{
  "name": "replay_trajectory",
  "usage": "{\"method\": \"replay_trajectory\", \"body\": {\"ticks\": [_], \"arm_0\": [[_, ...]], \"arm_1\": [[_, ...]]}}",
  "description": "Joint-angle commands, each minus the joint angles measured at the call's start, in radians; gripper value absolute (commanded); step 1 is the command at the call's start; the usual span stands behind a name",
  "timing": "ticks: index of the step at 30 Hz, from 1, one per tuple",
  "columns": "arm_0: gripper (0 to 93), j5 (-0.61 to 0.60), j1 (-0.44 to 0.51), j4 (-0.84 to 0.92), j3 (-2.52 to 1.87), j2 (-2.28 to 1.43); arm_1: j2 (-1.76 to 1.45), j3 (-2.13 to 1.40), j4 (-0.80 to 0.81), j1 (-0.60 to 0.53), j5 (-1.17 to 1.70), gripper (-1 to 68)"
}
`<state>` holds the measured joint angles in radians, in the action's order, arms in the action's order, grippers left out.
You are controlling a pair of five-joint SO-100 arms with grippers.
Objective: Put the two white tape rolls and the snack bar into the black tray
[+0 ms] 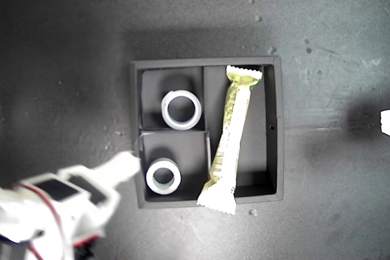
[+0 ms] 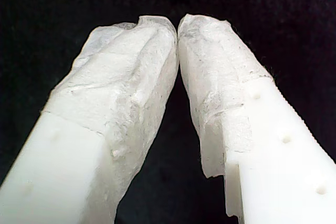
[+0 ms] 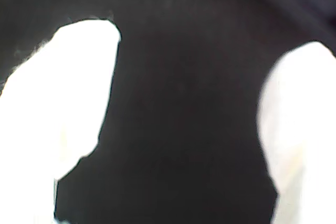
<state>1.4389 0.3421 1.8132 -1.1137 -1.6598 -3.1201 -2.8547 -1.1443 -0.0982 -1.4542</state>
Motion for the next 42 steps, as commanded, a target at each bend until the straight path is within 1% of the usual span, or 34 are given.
{"method": "replay_trajectory", "body": {"ticks": [1, 3, 9, 14, 17, 20, 23, 28, 33, 36, 39, 42], "arm_0": [[4.9, 0.021, -0.029, -0.087, -0.388, -0.37], [0.1, 0.025, -0.037, -0.186, -0.612, -0.531], [0.0, 0.037, -0.057, -0.403, -1.178, -0.948], [0.0, 0.015, -0.078, -0.508, -1.456, -1.15], [0.0, -0.014, -0.101, -0.549, -1.577, -1.25], [0.0, -0.031, -0.12, -0.558, -1.686, -1.381], [0.0, -0.046, -0.137, -0.548, -1.786, -1.548], [0.0, -0.038, -0.147, -0.457, -1.876, -1.726], [0.0, -0.023, -0.15, -0.453, -1.922, -1.724], [0.0, -0.018, -0.16, -0.454, -1.963, -1.724], [0.0, -0.029, -0.172, -0.502, -2.025, -1.726], [0.0, -0.038, -0.186, -0.5, -2.025, -1.726]], "arm_1": [[-0.011, -0.054, 0.038, 0.029, -0.017, -0.2], [-0.011, -0.106, 0.078, 0.044, -0.015, -0.2], [-0.015, -0.201, 0.209, 0.08, 0.046, -0.3], [-0.043, -0.262, 0.264, 0.098, 0.092, -0.4], [-0.057, -0.268, 0.249, 0.121, 0.11, -0.4], [-0.057, -0.268, 0.238, 0.135, 0.117, -0.4], [-0.057, -0.268, 0.192, 0.143, 0.114, -0.4], [-0.057, -0.27, 0.167, 0.126, 0.118, -0.4], [-0.057, -0.27, 0.08, 0.138, 0.061, -0.4], [-0.057, -0.27, 0.0, 0.153, -0.006, -0.3], [-0.057, -0.27, -0.071, 0.164, -0.081, 0.4], [-0.055, -0.27, -0.097, 0.16, -0.091, 0.7]]}}
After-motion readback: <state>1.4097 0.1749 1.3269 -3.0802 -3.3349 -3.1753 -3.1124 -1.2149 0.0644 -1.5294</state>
